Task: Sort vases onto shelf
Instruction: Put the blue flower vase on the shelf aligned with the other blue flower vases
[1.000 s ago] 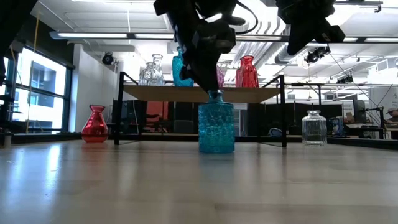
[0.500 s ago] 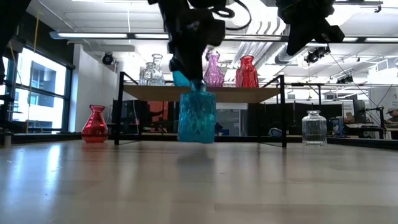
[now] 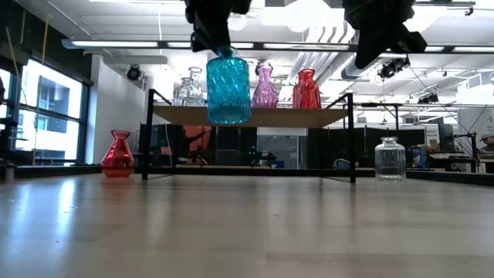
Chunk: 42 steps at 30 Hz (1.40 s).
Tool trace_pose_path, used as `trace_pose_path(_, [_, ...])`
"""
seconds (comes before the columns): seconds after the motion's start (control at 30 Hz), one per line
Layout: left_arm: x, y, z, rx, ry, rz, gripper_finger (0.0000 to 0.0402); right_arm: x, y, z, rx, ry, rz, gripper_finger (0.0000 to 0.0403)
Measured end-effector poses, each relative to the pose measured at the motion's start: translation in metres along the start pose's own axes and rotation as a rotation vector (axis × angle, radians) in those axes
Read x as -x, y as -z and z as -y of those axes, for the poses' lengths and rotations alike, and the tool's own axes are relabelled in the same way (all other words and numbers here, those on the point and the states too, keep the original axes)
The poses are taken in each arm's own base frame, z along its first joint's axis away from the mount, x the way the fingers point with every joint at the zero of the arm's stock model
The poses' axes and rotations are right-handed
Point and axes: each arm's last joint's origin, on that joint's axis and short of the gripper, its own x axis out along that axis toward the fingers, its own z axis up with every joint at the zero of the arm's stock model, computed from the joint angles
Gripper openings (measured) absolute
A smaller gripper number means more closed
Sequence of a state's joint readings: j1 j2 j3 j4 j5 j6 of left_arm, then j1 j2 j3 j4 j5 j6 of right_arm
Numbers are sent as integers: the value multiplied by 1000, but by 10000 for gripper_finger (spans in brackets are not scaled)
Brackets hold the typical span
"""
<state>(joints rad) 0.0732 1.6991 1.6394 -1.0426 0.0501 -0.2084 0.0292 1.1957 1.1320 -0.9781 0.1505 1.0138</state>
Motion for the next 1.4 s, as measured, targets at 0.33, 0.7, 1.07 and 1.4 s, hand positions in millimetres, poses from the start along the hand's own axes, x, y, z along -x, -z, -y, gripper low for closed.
trace_pose_path(0.33, [53, 9, -30, 95, -34, 107, 14, 0, -1, 0, -1, -4, 8, 0])
trace_pose_path(0.7, [88, 8, -55, 115, -75, 199, 14, 0, -1, -1, -9, -5, 12, 0])
trace_pose_path(1.07, [100, 0, -71, 83, -147, 180, 14, 0, -1, -1, -9, -5, 12, 0])
trace_pose_path(1.4, [99, -2, -80, 93, -183, 190, 14, 0, -1, -1, -9, -5, 12, 0])
